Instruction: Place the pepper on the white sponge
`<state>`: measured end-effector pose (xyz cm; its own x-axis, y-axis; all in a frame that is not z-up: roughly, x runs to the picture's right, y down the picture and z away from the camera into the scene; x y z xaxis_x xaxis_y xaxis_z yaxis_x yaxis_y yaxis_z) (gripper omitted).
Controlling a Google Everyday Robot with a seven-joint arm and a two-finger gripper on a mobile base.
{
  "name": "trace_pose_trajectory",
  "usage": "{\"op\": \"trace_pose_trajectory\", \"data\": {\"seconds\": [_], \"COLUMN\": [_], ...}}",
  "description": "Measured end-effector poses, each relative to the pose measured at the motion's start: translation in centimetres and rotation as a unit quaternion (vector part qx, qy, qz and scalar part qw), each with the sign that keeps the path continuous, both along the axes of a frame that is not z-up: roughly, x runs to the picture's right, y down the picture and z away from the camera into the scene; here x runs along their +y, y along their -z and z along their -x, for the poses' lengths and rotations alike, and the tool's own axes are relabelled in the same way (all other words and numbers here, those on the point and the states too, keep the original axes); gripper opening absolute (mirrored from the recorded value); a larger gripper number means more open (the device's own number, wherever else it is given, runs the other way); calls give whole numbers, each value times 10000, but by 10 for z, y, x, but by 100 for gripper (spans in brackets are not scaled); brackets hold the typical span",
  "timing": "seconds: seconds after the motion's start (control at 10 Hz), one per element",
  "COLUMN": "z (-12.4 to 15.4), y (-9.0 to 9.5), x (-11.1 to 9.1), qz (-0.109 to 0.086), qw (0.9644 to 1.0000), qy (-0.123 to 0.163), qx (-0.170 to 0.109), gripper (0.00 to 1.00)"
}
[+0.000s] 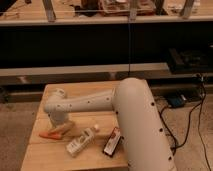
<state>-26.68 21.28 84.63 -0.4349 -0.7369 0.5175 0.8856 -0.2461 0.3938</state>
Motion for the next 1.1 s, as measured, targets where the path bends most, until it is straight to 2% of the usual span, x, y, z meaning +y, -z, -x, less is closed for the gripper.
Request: {"op": "trace_pose_trajectory", "data": {"seconds": [0.8,0.9,1.1], "z": [0,0,-1], "y": [0,0,0], "x": [0,0,0], "qz": [4,4,-1], "qw": [10000,10000,10000], "qy": [3,3,2], "qx": [2,2,5], "gripper": [79,76,56]}}
